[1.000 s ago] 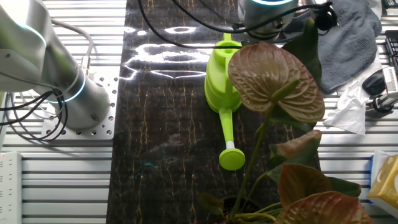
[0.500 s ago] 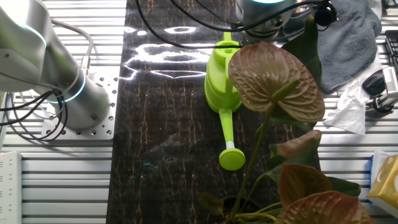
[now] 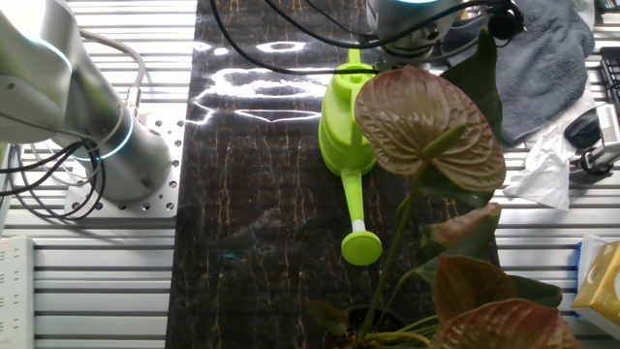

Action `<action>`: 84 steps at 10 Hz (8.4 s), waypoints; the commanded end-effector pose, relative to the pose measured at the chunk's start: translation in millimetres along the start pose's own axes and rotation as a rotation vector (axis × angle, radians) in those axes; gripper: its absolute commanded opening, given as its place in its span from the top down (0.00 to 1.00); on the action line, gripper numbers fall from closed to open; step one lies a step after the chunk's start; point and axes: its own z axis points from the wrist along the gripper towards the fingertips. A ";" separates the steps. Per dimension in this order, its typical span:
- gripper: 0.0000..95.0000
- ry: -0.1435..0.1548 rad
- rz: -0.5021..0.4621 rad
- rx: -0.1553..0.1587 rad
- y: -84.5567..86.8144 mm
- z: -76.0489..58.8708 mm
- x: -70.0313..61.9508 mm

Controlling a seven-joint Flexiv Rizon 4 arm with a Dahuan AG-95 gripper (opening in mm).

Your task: Water the plant

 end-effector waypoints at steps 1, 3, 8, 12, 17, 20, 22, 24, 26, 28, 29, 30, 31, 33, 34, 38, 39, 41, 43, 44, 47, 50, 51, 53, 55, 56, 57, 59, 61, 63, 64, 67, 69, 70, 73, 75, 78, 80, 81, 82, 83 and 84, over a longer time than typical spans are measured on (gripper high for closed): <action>1.00 -0.001 -0.001 0.000 0.0 0.3 -0.3; 1.00 0.000 -0.035 0.001 0.0 0.2 -0.3; 1.00 0.025 -0.324 0.044 0.7 -1.1 -0.1; 1.00 0.013 -0.585 0.056 4.7 -7.8 1.2; 1.00 -0.052 -0.863 0.112 18.5 -9.1 -3.3; 1.00 -0.062 -0.851 0.098 30.4 -15.9 -3.0; 1.00 -0.059 -0.812 0.076 34.2 -21.4 -1.3; 1.00 -0.027 -0.761 0.030 36.5 -24.8 -0.1; 1.00 0.012 -0.711 -0.008 37.6 -26.3 0.5; 1.00 0.037 -0.685 -0.036 38.0 -26.9 0.7; 1.00 0.042 -0.680 -0.038 38.0 -26.9 0.7; 1.00 0.049 -0.669 -0.042 38.1 -27.0 0.7; 1.00 0.059 -0.662 -0.049 38.2 -27.1 0.8; 1.00 0.098 -0.648 -0.078 38.4 -27.4 0.9; 1.00 0.103 -0.643 -0.080 38.4 -27.4 0.9; 1.00 0.113 -0.618 -0.088 38.4 -27.5 0.9; 1.00 0.122 -0.611 -0.094 38.4 -27.5 0.9; 1.00 0.125 -0.611 -0.102 38.7 -27.3 0.8; 1.00 0.139 -0.595 -0.134 38.8 -27.3 0.7; 1.00 0.149 -0.591 -0.146 38.8 -27.3 0.8; 1.00 0.159 -0.606 -0.179 39.1 -27.6 0.9; 0.80 0.157 -0.616 -0.216 39.9 -27.7 0.8; 0.80 0.157 -0.614 -0.216 40.2 -27.9 0.9; 0.80 0.152 -0.640 -0.211 43.7 -27.0 0.2; 0.80 0.155 -0.678 -0.207 47.6 -25.0 -0.8; 0.60 0.157 -0.692 -0.210 47.6 -24.9 -0.9; 0.60 0.156 -0.698 -0.213 47.6 -24.9 -0.9; 0.60 0.157 -0.697 -0.230 47.6 -24.9 -0.9; 0.60 0.159 -0.685 -0.244 47.6 -24.9 -0.9; 0.60 0.159 -0.654 -0.282 47.6 -24.9 -0.9; 0.60 0.160 -0.651 -0.281 47.6 -24.9 -0.9; 0.60 0.170 -0.658 -0.260 47.6 -24.9 -0.9; 0.60 0.172 -0.652 -0.243 47.6 -24.9 -0.9; 0.60 0.176 -0.652 -0.232 47.6 -24.9 -0.9; 0.80 0.195 -0.675 -0.197 47.5 -24.8 -0.9; 0.80 0.197 -0.668 -0.185 47.5 -24.8 -0.9; 1.00 0.202 -0.622 -0.141 47.5 -24.8 -0.9; 1.00 0.178 -0.639 -0.170 47.5 -24.8 -0.9; 0.80 0.175 -0.650 -0.178 47.5 -24.8 -0.9; 0.80 0.175 -0.660 -0.180 47.5 -24.8 -0.9; 0.80 0.167 -0.656 -0.193 47.5 -24.8 -0.9; 0.80 0.145 -0.647 -0.224 47.5 -24.8 -0.9</action>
